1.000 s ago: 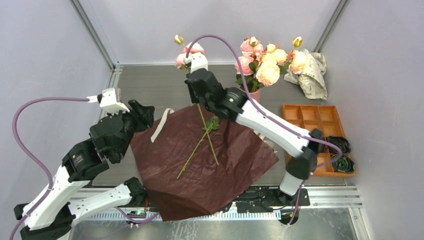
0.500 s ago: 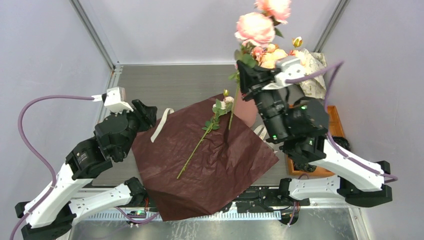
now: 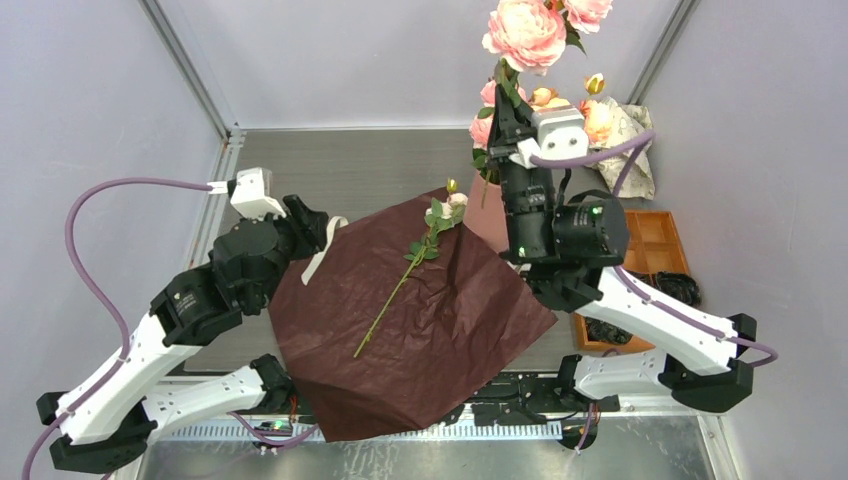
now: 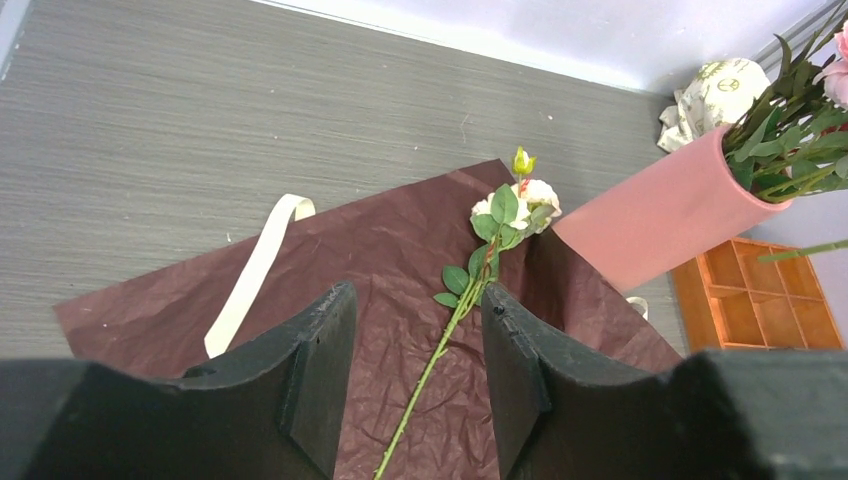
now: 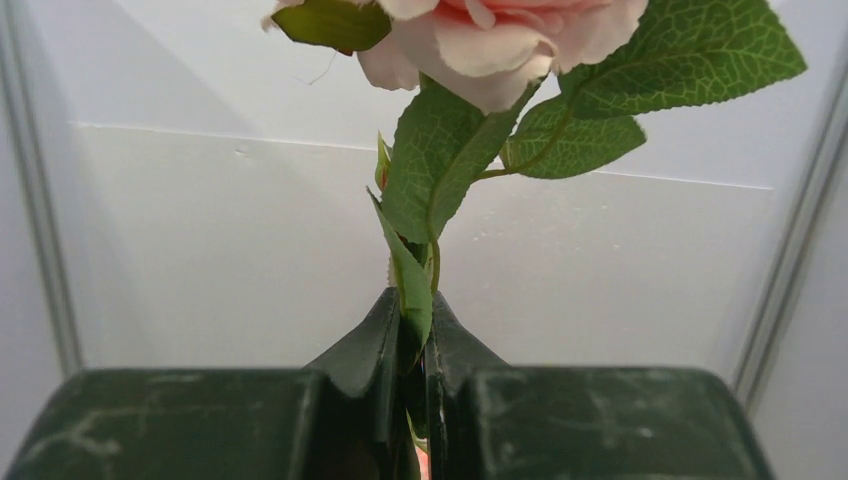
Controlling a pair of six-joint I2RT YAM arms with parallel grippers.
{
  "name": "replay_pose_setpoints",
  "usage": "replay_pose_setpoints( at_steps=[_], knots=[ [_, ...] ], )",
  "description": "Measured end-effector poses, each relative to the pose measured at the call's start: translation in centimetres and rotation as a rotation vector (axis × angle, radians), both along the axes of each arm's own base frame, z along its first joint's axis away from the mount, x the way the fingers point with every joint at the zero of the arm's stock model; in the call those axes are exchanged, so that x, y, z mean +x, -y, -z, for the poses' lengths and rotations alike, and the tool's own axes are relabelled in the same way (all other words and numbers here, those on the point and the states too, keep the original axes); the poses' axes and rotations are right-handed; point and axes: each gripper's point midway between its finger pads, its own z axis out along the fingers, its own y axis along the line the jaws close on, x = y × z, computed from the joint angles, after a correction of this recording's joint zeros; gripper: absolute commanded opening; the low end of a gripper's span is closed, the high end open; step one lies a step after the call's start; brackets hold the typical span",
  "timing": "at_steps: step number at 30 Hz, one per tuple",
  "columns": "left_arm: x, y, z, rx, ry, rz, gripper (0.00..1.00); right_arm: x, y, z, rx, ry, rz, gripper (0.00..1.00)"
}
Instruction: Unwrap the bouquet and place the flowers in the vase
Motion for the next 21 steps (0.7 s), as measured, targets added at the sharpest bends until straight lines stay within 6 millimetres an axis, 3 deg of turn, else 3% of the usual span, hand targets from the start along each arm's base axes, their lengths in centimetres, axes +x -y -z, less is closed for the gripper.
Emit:
replay_pose_setpoints(
  at_steps=[6,11,16,21],
  knots=[
    [0.2,0.4,0.0,-0.003,0.000,0.006,0.49,3.3,1.9,0.5,-0.013,0.001,0.115,0.01],
    [0.2,0.4,0.0,-0.002,0.001,0.006,0.50,4.9,3.5,-0.5,0.021,0.019,0.153,0.01],
    [0.3,0.5,0.1,-0.003,0.002,0.006,0.50,5.5,3.1,-1.8,0.038,0.044,0.135,0.01],
    [0.3,0.5,0.2,0.000,0.000,0.006,0.49,6.3,2.4,-1.4,0.027,0.036,0.125,0.01]
  ],
)
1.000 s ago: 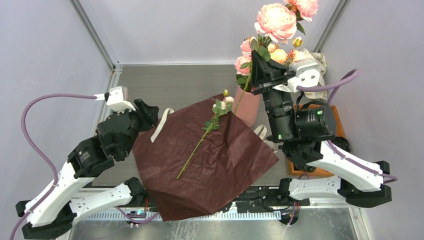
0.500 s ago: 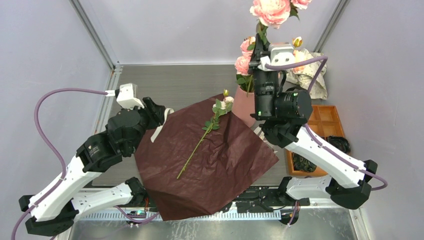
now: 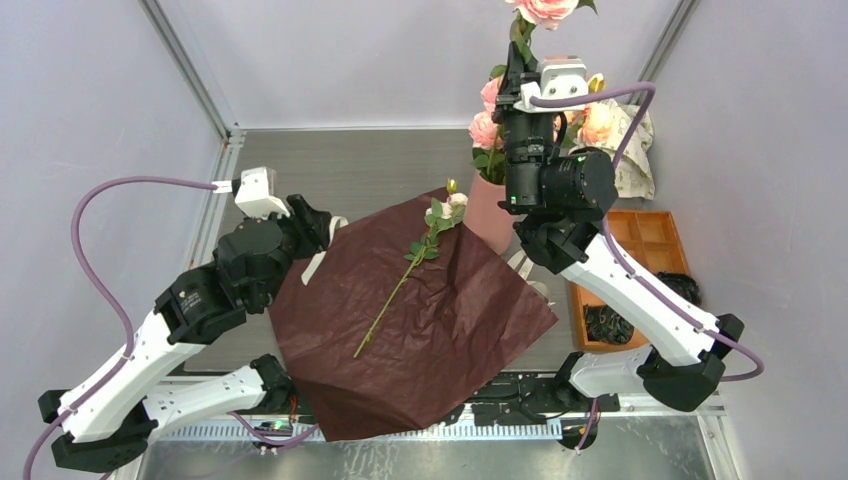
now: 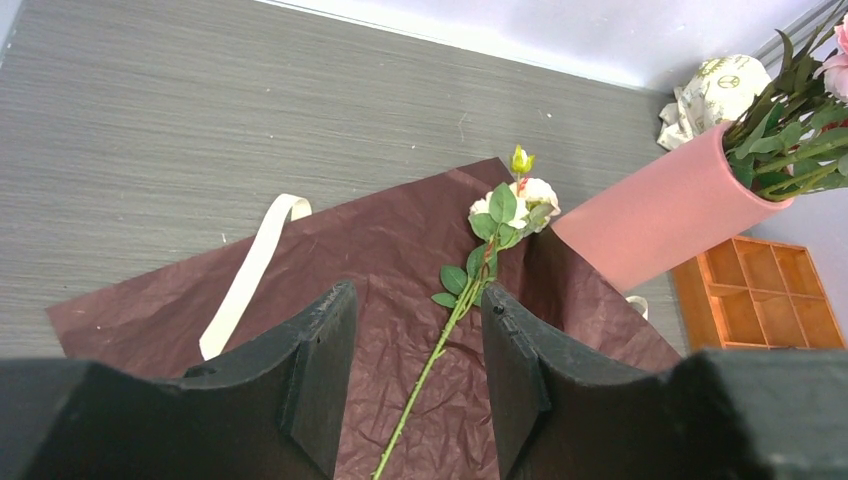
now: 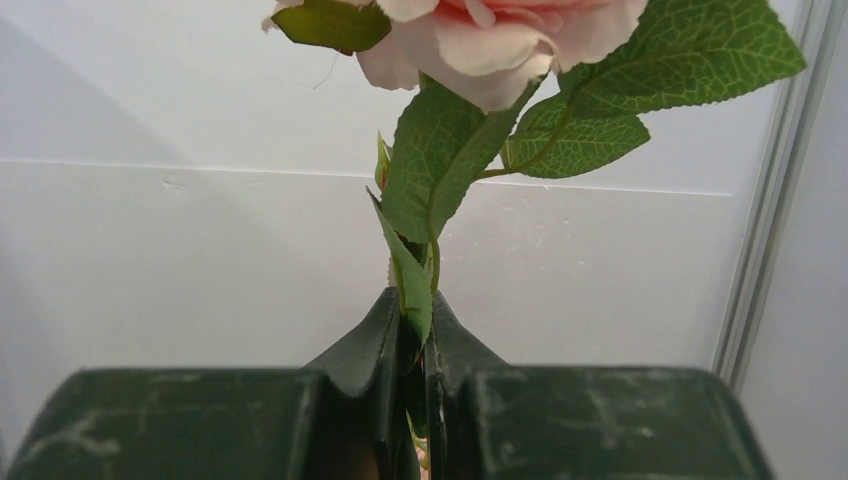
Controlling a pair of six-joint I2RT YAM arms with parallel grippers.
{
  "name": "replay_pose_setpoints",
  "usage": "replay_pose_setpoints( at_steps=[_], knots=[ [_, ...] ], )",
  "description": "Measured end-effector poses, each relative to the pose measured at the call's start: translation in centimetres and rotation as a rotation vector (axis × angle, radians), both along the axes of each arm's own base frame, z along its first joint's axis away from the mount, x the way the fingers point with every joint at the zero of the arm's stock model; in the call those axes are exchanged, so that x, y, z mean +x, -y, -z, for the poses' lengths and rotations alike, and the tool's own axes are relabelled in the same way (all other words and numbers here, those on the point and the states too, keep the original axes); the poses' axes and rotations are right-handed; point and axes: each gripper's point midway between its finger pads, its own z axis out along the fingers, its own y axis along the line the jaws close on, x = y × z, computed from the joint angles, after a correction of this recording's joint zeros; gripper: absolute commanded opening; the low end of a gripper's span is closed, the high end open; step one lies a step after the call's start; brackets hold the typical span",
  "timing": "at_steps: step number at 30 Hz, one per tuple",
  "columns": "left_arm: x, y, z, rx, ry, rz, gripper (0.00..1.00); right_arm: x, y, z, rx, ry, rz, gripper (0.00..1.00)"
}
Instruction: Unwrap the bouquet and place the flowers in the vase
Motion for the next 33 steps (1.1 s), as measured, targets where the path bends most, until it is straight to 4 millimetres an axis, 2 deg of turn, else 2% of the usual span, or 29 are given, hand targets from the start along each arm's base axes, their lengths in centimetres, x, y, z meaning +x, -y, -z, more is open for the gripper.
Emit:
replay_pose_setpoints(
  at_steps=[7,19,31,33],
  knots=[
    [0.0,0.1,0.2,0.004,-0.003,0.000,0.49,1.0,-0.8,2.0,-0.012,-0.038,-0.013,0.01],
    [0.3,0.4,0.6,0.012,-0.010,0.001,0.49,2.3,-2.0,8.5,-0.073,-0.148,-0.024,0.01],
    [0.8,1.4,1.2,0.025,-0.025,0.013,0.49,0.2,0.4,9.3,0.037,-0.092,-0.043,0.01],
    [0.9,1.5,1.3,0.026,-0.027,0.017,0.49,0.6,0.6,10.7,0.033,-0.127,-0.023,0.01]
  ],
)
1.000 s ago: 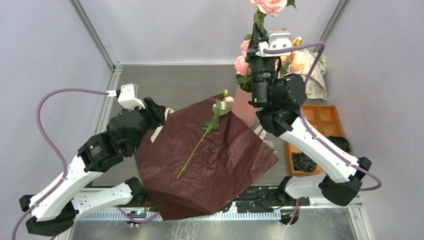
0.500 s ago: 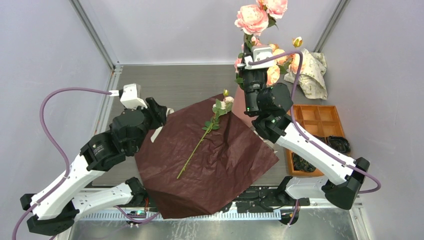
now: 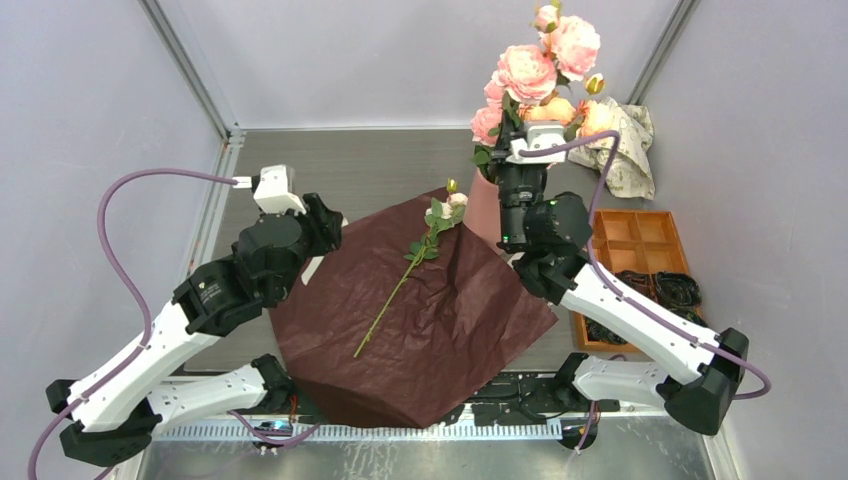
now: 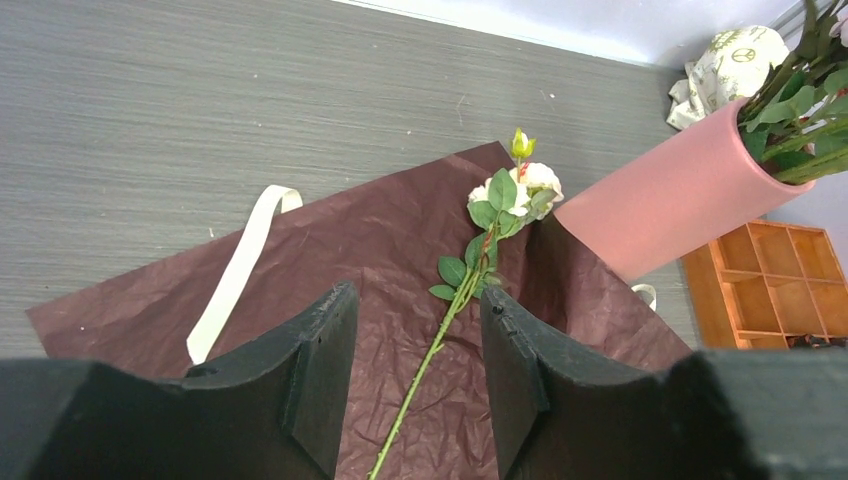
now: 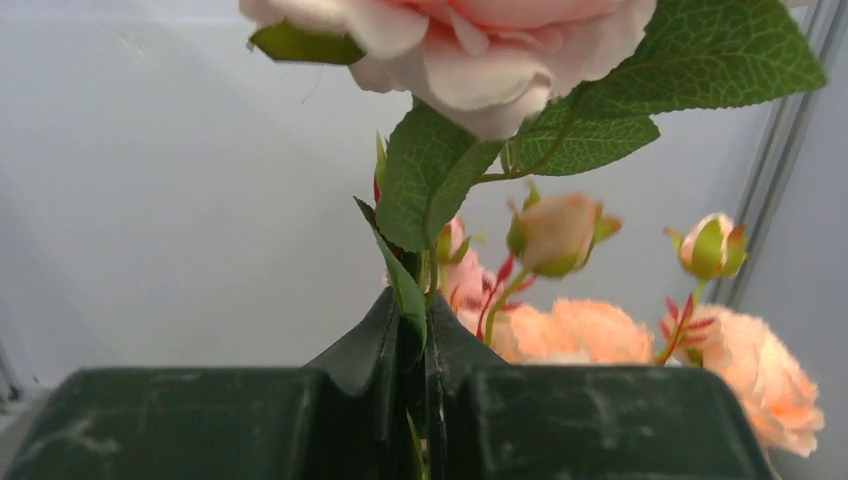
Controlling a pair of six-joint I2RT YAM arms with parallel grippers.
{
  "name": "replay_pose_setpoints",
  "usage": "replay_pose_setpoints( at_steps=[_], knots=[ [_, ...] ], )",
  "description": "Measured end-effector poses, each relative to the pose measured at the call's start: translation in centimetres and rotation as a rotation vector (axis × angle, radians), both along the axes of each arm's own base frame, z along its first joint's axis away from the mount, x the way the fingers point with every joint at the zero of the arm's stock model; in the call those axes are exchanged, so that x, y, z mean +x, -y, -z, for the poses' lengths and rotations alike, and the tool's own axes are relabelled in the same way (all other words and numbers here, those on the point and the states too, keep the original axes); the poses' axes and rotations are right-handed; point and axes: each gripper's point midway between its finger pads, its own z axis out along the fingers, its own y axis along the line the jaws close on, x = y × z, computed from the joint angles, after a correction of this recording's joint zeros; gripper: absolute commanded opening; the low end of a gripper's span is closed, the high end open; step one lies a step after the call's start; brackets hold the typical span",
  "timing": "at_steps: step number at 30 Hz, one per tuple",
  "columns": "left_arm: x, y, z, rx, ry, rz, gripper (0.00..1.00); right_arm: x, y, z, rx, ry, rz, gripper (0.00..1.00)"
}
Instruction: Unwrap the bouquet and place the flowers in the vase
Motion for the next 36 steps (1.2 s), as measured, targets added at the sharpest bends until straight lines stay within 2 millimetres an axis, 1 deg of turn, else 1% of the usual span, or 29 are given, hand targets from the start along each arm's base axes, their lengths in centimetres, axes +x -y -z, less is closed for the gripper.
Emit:
replay_pose_setpoints(
  at_steps=[4,7,9,15,17,23,28,30,33,35,36],
  knots=[
    [0.1,0.4,0.1,0.000,-0.003,0.008,0.49,1.8,-0.7,4.7,-0.074,-0.109,0.039,0.01],
    [0.2,0.6,0.2,-0.001,-0.004,0.012,0.49,2.9,-1.3,7.2,-0.121,-0.171,0.056,0.01],
    [0.2,0.6,0.1,-0.003,-0.004,0.013,0.49,3.2,-1.3,8.1,-0.131,-0.191,0.063,0.01],
    [0.3,0.7,0.0,-0.008,0.001,0.013,0.49,3.5,-1.0,9.8,-0.114,-0.224,0.077,0.01],
    [0.3,0.8,0.0,-0.009,0.001,0.014,0.49,3.6,-0.9,10.7,-0.113,-0.242,0.081,0.01],
    [0.5,1.1,0.6,0.004,-0.010,0.016,0.49,3.9,-0.8,12.7,-0.100,-0.282,0.080,0.01],
    [0.7,1.4,1.0,0.016,-0.020,0.017,0.49,4.0,-0.8,15.1,-0.102,-0.333,0.080,0.01],
    [0.8,1.5,1.1,0.018,-0.022,0.018,0.49,4.0,-0.9,15.8,-0.103,-0.349,0.076,0.06],
    [0.8,1.6,1.2,0.018,-0.023,0.020,0.49,4.0,-0.9,16.5,-0.100,-0.368,0.074,0.17],
    [0.8,1.6,1.2,0.018,-0.024,0.021,0.49,4.0,-0.9,16.9,-0.097,-0.377,0.071,0.32],
    [0.8,1.6,1.2,0.019,-0.024,0.021,0.49,4.0,-1.0,17.1,-0.094,-0.381,0.069,0.43]
  ],
)
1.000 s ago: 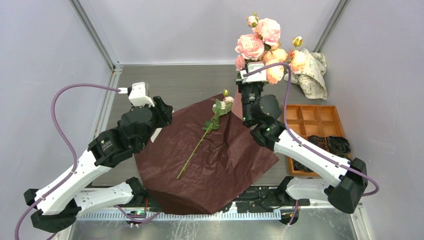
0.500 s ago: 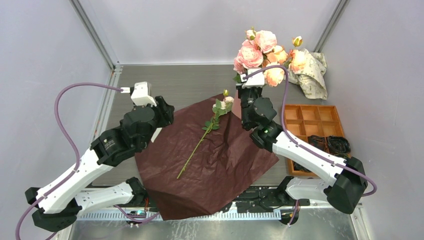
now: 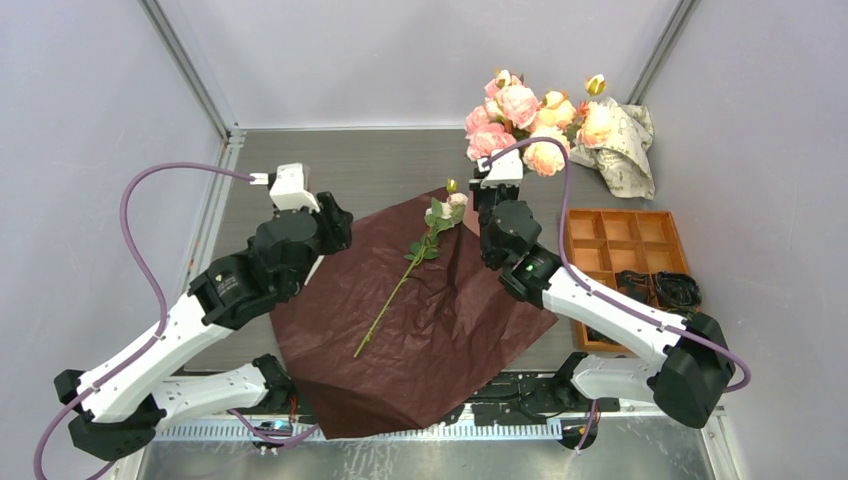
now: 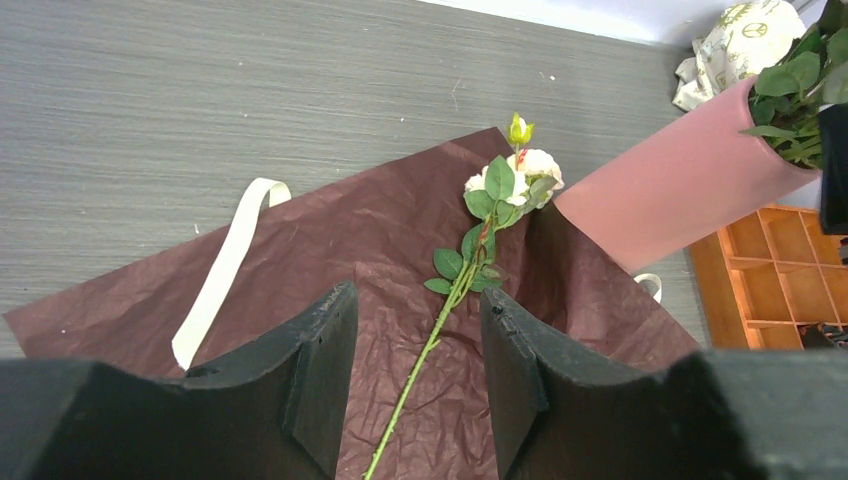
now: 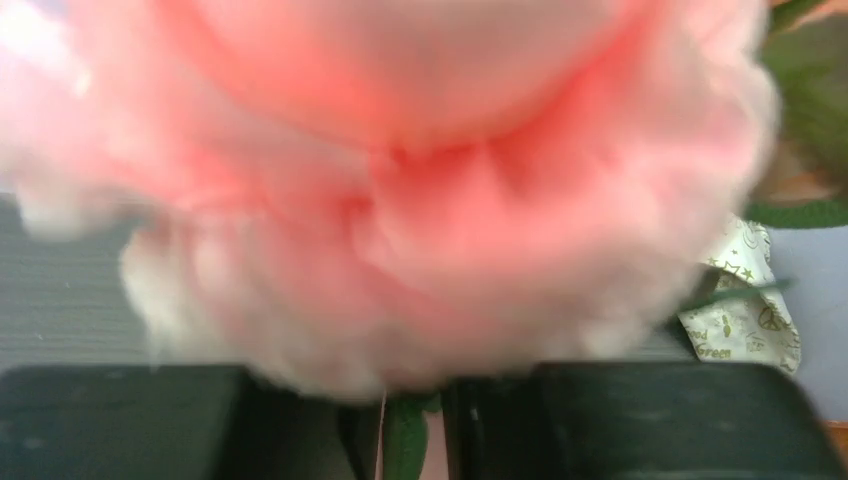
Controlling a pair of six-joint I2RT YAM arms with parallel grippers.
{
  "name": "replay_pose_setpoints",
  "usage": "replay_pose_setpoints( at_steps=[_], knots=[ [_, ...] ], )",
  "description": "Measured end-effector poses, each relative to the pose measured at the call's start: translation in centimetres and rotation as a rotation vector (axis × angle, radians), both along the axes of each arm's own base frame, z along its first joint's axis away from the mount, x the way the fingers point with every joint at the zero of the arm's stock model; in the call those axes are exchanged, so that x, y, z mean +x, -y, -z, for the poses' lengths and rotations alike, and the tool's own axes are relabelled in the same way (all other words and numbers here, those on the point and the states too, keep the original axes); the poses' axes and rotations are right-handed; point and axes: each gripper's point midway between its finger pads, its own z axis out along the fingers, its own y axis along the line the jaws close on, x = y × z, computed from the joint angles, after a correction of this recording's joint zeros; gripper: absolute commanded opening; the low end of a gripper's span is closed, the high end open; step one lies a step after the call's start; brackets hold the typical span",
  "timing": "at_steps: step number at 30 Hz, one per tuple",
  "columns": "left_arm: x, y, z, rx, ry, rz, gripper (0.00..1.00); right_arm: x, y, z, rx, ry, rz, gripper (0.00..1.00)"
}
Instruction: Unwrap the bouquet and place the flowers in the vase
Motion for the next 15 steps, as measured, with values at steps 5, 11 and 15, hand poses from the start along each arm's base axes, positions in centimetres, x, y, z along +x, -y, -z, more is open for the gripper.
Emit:
replay_pose_setpoints(
  at_steps=[5,11,15],
  knots=[
    [0.2,0.3,0.3,0.006,-0.007,0.004,0.49,-0.2,0.0,1.9,-0.008,-0.050,-0.008,0.74],
    [0.5,1.2,1.0,0.017,-0.024,0.020,0.49,-1.4,0.9,1.4,0.027,-0.059,-0.019,0.81],
    [0.7,1.7,1.5,0.026,-0.037,0.030,0.49,-2.1,1.4,0.7,0.055,-0.052,-0.026,0.83]
  ],
)
